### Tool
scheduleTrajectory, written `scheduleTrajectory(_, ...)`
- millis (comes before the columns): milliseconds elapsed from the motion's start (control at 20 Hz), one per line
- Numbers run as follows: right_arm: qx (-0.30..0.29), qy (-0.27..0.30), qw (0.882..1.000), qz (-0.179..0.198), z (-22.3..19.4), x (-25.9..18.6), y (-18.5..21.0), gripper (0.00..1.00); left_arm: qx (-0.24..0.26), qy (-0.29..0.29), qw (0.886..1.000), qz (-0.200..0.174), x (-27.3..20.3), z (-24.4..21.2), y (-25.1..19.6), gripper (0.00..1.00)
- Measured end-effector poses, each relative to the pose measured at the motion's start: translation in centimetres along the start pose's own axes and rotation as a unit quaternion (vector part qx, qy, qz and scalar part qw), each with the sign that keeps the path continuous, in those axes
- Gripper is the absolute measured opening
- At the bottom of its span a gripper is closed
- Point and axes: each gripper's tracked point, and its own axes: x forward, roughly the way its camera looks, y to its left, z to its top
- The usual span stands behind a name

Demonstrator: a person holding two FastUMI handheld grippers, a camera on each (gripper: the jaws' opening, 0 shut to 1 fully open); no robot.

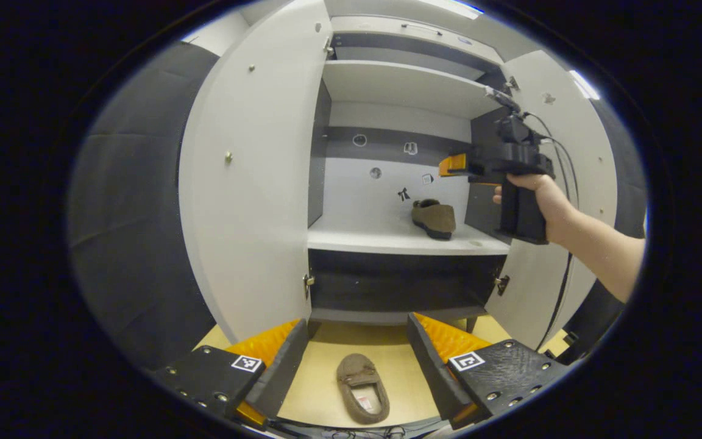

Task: Grab one shoe with the right hand and put it into the shoe cabinet, grab the other shoe with the left hand and put it into the shoe cabinet; then close the right door with the right hand and the left door with the left hand.

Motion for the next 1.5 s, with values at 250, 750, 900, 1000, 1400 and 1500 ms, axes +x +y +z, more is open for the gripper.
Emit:
scheduleTrajectory(250, -0.015, -0.003, 1.0, 0.016, -1.7, -6.4, 1.4, 0.92, 0.03, 0.067, 0.997, -0.002, 0.6, -5.9, 1.3, 0.95)
scheduleTrajectory(750, -0.033, 0.022, 0.999, 0.015, -7.1, -18.7, 2.2, 0.97, 0.064, 0.174, 0.982, -0.044, 2.8, -18.8, 1.3, 0.95)
scheduleTrajectory(900, -0.037, 0.033, 0.999, 0.015, -8.2, -22.2, 2.1, 0.97, 0.076, 0.188, 0.979, -0.033, 4.8, -21.5, 1.6, 0.95)
scheduleTrajectory(1000, -0.047, 0.042, 0.998, 0.003, -9.0, -24.8, 1.2, 0.97, 0.088, 0.193, 0.977, -0.031, 5.7, -22.9, 1.4, 1.0)
scheduleTrajectory(1400, -0.062, 0.037, 0.989, -0.131, -5.3, -34.0, -6.2, 0.99, 0.068, 0.224, 0.972, -0.034, 9.9, -26.3, 1.8, 0.95)
scheduleTrajectory(1500, -0.063, 0.013, 0.983, -0.172, -3.5, -36.4, -8.7, 0.96, 0.068, 0.239, 0.968, -0.041, 10.6, -27.0, 1.7, 1.0)
